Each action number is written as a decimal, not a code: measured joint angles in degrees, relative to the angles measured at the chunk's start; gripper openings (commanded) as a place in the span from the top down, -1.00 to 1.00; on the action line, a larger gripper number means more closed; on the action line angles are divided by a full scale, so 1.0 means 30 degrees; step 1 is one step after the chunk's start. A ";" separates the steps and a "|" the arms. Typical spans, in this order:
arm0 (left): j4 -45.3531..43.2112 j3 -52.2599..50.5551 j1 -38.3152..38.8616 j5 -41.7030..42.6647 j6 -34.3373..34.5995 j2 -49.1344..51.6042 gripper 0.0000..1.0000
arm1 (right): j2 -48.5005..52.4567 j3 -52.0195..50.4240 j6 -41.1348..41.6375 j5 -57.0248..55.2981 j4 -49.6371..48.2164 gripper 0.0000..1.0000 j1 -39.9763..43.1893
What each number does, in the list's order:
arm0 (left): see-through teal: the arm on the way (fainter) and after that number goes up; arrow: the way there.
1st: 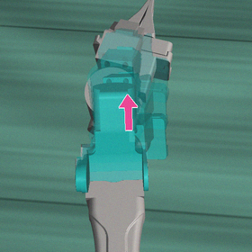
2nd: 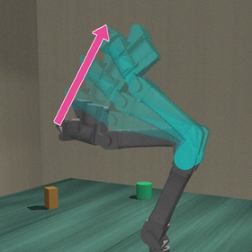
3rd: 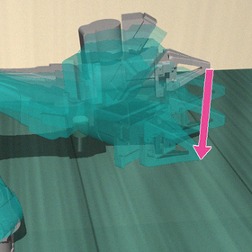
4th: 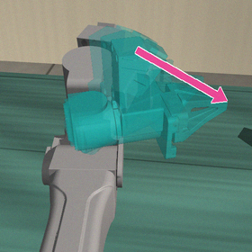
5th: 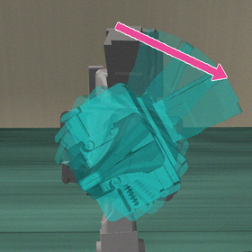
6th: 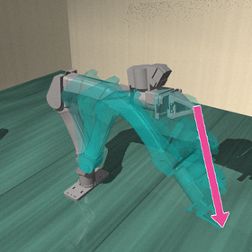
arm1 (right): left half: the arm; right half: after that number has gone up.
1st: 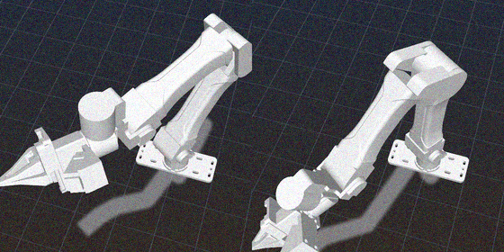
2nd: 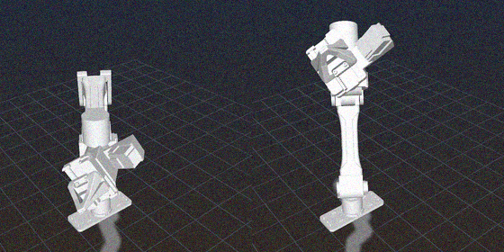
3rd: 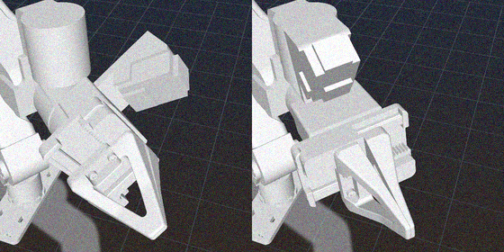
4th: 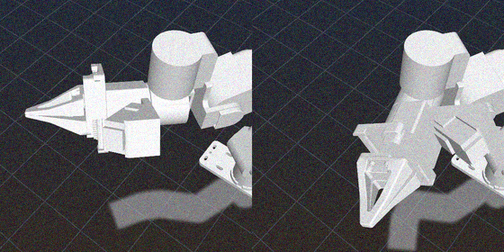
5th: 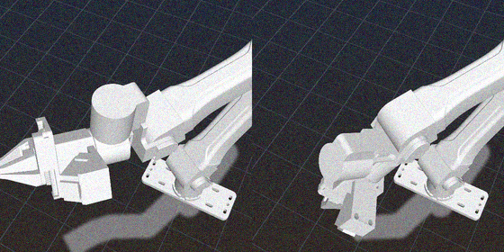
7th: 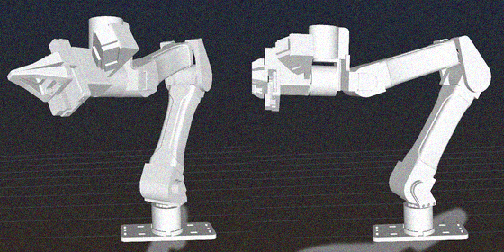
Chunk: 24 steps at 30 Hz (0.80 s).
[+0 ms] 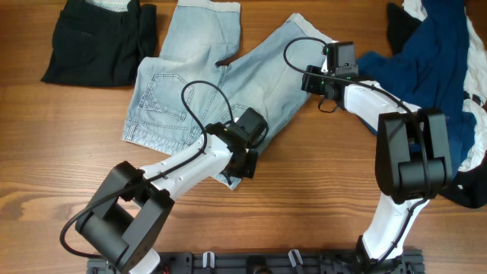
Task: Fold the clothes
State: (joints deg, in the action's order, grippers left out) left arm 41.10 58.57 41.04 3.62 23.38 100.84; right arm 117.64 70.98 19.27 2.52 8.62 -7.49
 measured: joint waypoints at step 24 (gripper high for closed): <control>0.8153 0.1202 -0.1020 0.1800 0.3330 -0.9799 0.92 | -1.0652 0.0175 -0.0918 0.0211 1.3420 0.92 0.2084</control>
State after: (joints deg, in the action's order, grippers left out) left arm 65.56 62.17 37.98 9.02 33.36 71.44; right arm 85.69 71.50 16.51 3.16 48.88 -1.23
